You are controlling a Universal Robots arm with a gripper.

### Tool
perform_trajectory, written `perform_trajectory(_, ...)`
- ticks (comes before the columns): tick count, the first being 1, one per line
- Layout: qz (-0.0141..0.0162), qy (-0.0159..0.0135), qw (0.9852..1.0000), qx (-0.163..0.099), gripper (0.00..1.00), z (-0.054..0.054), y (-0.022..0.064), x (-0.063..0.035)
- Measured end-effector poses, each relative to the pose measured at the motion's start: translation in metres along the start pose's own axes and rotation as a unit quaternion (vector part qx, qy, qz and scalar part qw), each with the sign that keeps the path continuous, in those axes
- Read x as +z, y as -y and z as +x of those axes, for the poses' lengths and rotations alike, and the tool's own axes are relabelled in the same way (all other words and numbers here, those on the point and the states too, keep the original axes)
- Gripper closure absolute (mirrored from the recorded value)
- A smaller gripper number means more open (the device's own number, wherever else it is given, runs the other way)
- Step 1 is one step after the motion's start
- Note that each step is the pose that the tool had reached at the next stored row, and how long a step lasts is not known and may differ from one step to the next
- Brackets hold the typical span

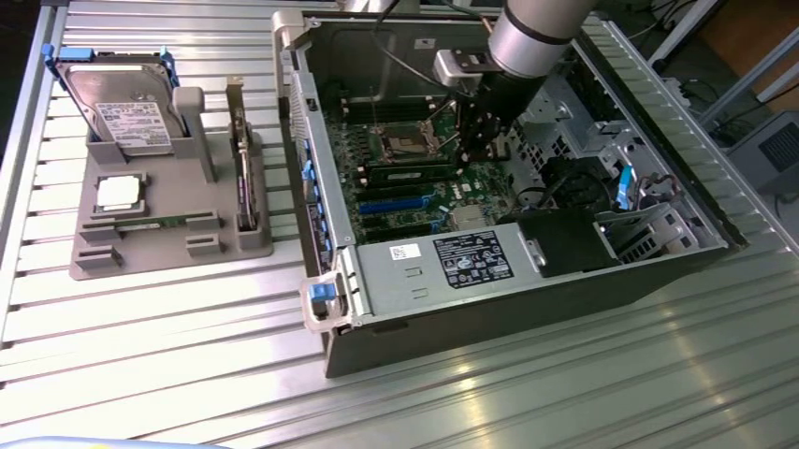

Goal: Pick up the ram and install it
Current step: 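Press down the ram until it locks into place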

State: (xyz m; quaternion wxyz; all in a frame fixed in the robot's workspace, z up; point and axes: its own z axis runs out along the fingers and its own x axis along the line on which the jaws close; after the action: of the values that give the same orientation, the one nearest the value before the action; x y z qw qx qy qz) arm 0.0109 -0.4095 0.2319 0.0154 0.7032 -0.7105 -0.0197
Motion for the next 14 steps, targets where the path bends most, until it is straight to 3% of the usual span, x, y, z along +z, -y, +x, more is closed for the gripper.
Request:
perform_trajectory(3,-0.0002,-0.0003,1.0000,0.000,0.90,0.000,-0.0007,-0.0125)
perform_trajectory(7,-0.0002,0.0001,1.0000,0.000,0.90,0.000,-0.0037,-0.0145)
perform_trajectory(12,0.0007,0.0031,1.0000,0.000,0.90,0.000,-0.0249,-0.0136)
perform_trajectory(13,0.0010,0.0051,1.0000,0.000,0.90,0.000,-0.0366,-0.0128)
perform_trajectory(14,0.0011,0.0058,1.0000,0.000,0.90,0.001,-0.0431,-0.0124)
